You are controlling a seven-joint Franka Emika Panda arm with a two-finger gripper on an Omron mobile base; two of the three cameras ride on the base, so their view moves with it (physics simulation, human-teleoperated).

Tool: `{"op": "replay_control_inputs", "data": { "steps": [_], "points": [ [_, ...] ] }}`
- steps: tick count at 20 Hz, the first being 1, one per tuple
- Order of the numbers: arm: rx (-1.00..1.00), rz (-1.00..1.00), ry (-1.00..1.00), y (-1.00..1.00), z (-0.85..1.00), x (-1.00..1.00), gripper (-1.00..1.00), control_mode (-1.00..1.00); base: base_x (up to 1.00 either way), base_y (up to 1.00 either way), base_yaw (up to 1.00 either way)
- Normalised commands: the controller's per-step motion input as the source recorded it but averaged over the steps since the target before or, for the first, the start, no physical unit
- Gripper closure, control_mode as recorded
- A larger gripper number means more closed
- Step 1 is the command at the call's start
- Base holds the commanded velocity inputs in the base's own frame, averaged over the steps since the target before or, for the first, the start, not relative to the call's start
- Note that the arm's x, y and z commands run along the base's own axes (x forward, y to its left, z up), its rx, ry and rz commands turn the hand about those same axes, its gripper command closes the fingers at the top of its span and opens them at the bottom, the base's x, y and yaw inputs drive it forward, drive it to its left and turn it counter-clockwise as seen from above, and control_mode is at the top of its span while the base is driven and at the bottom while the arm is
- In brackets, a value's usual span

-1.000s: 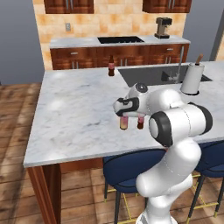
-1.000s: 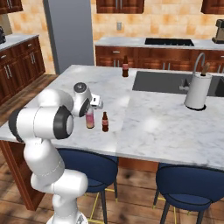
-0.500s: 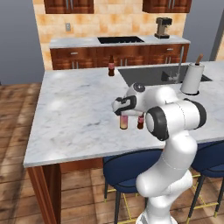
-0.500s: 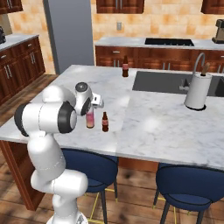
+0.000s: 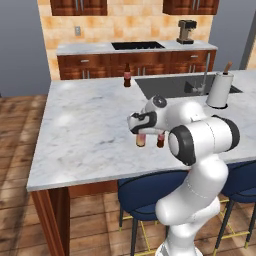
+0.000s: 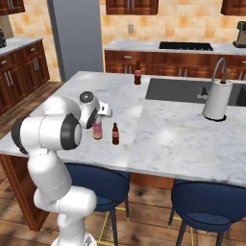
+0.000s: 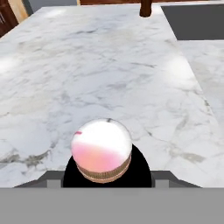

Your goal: Place the large bottle from the dining counter next to the other large bottle outside the sink, and place the small bottle from the dining counter next to the other small bottle inside the sink.

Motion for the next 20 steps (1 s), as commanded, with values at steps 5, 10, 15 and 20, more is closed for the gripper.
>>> {"op": "replay_control_inputs", "data": {
  "steps": [5, 10, 15, 20],
  "points": [
    [0.00, 0.00, -0.11, 0.00, 0.21, -0.24, 1.00, -1.00, 0.00, 0.00, 0.00],
    [0.00, 0.00, -0.02, 0.00, 0.01, 0.00, 1.00, -1.00, 0.00, 0.00, 0.00],
    [0.00, 0.00, 0.00, 0.00, 0.00, 0.00, 1.00, 1.00, 0.00, 0.00, 0.00],
    [0.00, 0.00, 0.00, 0.00, 0.00, 0.00, 1.00, 1.00, -0.03, 0.51, 0.00]
  ]
}}
